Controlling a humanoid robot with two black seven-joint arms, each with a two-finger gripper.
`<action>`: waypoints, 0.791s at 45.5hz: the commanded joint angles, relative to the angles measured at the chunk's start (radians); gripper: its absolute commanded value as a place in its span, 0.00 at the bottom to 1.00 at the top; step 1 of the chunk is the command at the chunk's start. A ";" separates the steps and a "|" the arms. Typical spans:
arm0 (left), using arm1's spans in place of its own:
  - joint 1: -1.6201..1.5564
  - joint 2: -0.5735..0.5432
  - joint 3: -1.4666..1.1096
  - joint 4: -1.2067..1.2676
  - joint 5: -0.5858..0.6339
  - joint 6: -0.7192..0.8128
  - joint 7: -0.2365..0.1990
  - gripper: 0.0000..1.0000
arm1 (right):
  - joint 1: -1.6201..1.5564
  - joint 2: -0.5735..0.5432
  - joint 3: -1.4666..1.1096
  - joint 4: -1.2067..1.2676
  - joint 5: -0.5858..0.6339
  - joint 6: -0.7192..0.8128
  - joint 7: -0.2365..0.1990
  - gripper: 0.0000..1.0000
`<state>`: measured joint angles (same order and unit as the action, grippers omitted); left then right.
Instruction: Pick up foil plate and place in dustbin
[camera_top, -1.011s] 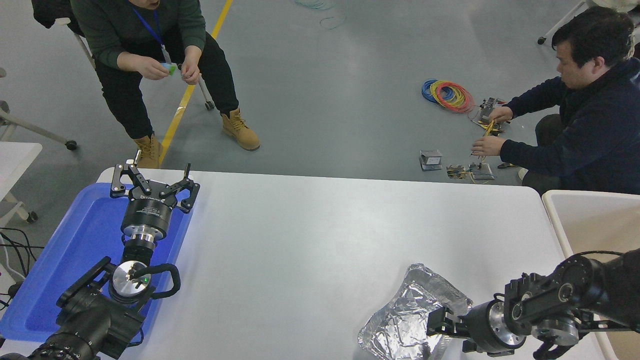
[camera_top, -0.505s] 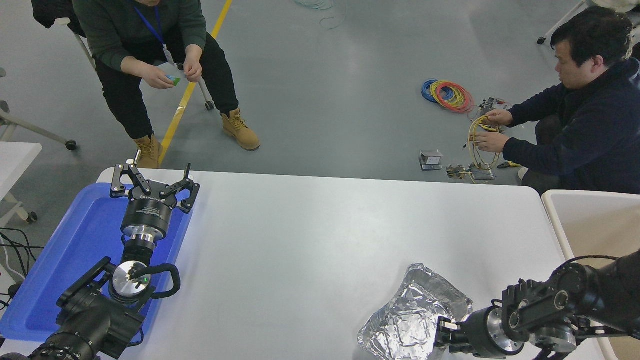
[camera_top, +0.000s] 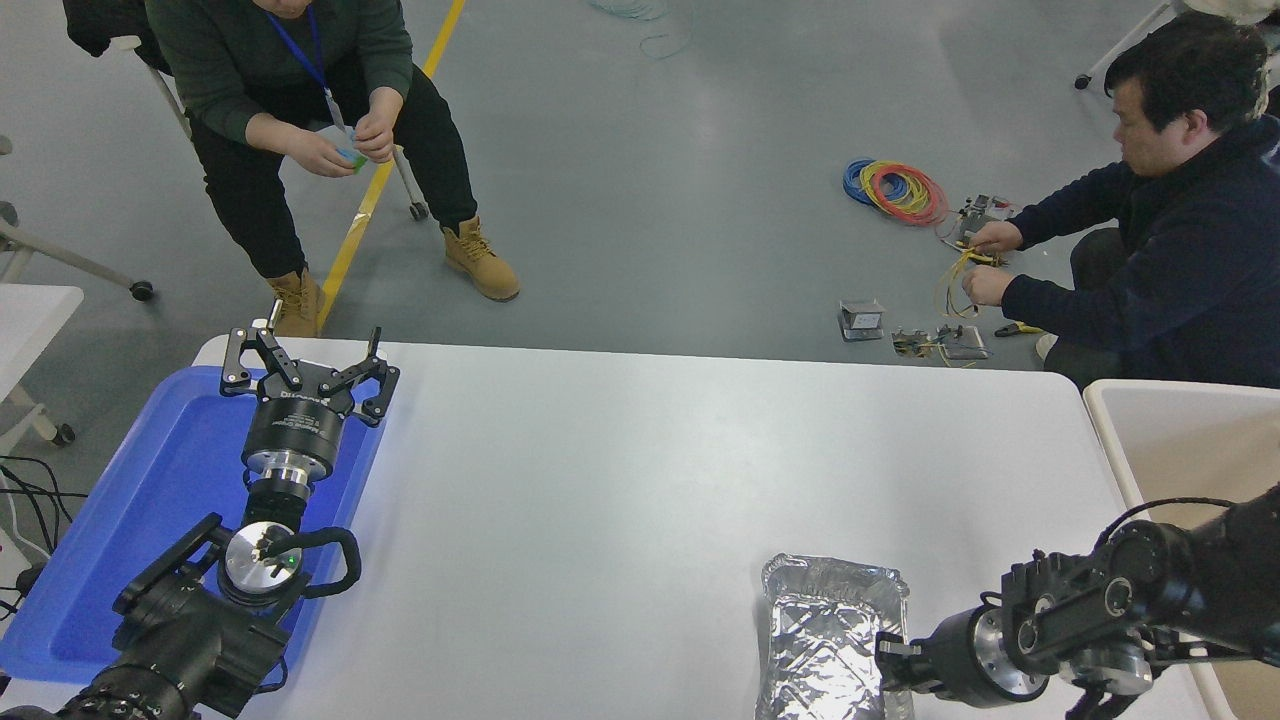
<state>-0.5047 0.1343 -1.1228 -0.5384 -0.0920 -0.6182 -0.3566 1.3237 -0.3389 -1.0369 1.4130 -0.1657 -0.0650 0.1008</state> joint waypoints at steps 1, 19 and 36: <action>0.000 0.001 0.000 0.000 0.000 0.000 0.001 1.00 | 0.150 -0.005 -0.089 0.009 0.002 0.023 0.008 0.00; 0.000 0.001 0.000 0.000 0.000 0.000 0.001 1.00 | 0.579 -0.008 -0.175 0.011 -0.001 0.345 0.007 0.00; 0.000 0.001 0.000 0.000 0.000 0.000 0.001 1.00 | 0.890 -0.026 -0.209 0.001 -0.057 0.590 0.007 0.00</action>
<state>-0.5047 0.1348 -1.1230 -0.5384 -0.0919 -0.6182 -0.3565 2.0064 -0.3579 -1.2135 1.4181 -0.2037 0.3673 0.1072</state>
